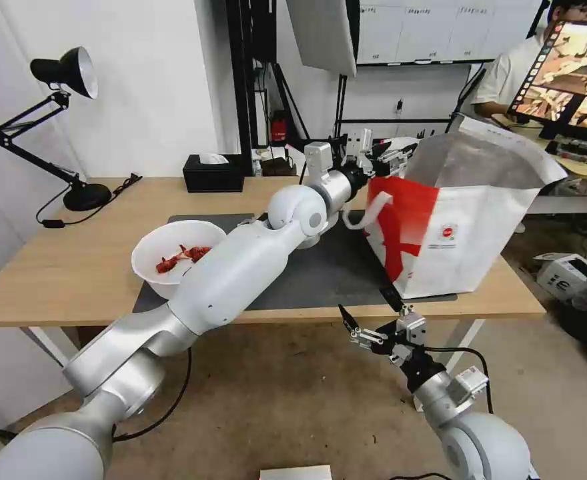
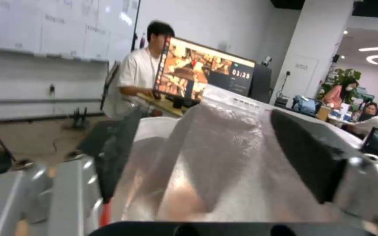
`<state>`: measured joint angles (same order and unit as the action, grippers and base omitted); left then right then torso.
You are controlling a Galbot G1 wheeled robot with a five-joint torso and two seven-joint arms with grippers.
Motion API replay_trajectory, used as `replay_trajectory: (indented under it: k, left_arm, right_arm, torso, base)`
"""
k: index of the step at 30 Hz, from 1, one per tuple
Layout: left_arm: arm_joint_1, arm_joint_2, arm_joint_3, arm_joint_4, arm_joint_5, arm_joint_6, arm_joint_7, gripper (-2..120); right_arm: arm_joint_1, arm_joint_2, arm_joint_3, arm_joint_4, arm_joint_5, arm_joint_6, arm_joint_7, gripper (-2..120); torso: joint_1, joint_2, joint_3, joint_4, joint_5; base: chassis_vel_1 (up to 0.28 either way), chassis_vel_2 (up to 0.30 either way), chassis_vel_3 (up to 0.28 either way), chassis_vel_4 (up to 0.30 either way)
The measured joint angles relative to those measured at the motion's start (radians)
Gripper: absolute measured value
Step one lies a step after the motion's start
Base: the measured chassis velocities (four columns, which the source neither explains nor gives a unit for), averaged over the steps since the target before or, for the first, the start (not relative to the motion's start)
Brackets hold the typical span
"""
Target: Pick up the trash from the table and place it into the takeout bag.
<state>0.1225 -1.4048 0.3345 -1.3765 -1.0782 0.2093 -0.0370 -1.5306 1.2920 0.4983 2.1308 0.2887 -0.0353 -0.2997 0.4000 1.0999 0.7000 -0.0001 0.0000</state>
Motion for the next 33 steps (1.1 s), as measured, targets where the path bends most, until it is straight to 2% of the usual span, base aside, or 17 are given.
replay_trajectory:
  k: [1,2,5,11,14,19,21,25,31,33]
  left_arm:
    - [-0.001,0.001,-0.002,0.000,0.005,-0.004,0.006,88]
    - [-0.001,0.001,-0.002,0.000,0.005,-0.004,0.006,88]
    - [-0.002,0.006,-0.006,0.009,0.041,-0.032,0.033,99]
    - [-0.005,0.019,-0.008,0.016,0.080,-0.060,0.074,100]
    - [-0.007,0.046,-0.017,0.018,0.158,-0.110,0.128,100]
    - [0.001,0.082,-0.036,0.009,0.263,-0.169,0.148,100]
    - [0.028,0.113,-0.063,-0.006,0.339,-0.207,0.154,100]
    - [0.079,0.155,-0.117,-0.042,0.406,-0.233,0.159,100]
    - [0.133,0.201,-0.180,-0.090,0.419,-0.244,0.159,100]
    - [0.186,0.237,-0.235,-0.132,0.422,-0.249,0.158,100]
  right_arm:
    - [0.000,0.000,0.000,0.001,0.000,0.000,0.000,100]
    - [0.000,0.000,0.000,0.001,0.000,0.000,0.000,100]
    - [0.000,-0.001,0.002,0.002,0.001,0.000,0.000,100]
    - [0.001,-0.003,0.003,0.002,0.001,0.000,0.000,100]
    - [0.005,-0.004,0.006,0.002,0.002,0.000,0.000,100]
    - [0.013,-0.007,0.007,0.001,0.003,0.000,0.002,100]
    - [0.017,-0.010,0.010,-0.003,0.004,0.000,0.004,100]
    - [0.026,-0.012,0.012,-0.014,0.004,0.001,0.004,100]
    - [0.033,-0.009,0.010,-0.019,0.004,0.002,0.005,100]
    - [0.036,-0.008,0.008,-0.021,0.004,0.002,0.005,100]
  torso:
    - [0.000,0.000,0.000,0.0001,-0.0001]
    - [0.000,0.000,0.000,0.0001,-0.0001]
    - [0.000,0.000,0.000,0.0000,-0.0001]
    - [0.000,0.000,0.000,0.0000,-0.0001]
    - [0.000,0.000,0.000,0.0001,-0.0001]
    - [0.000,0.000,0.000,0.0000,-0.0001]
    - [0.000,0.000,0.000,0.0000,-0.0001]
    - [0.000,0.000,0.000,0.0000,-0.0003]
    - [0.000,0.000,0.000,-0.0001,-0.0003]
    - [0.000,0.000,0.000,0.0002,-0.0004]
  base:
    - [0.000,0.000,0.000,0.000]
    - [0.000,0.000,0.000,0.000]
    - [0.000,0.000,0.000,0.000]
    - [0.000,0.000,0.000,0.000]
    - [0.000,0.000,0.000,0.000]
    - [0.000,0.000,0.000,0.000]
    - [0.000,0.000,0.000,0.000]
    - [0.000,0.000,0.000,0.000]
    - [0.000,0.000,0.000,0.000]
    - [0.000,0.000,0.000,0.000]
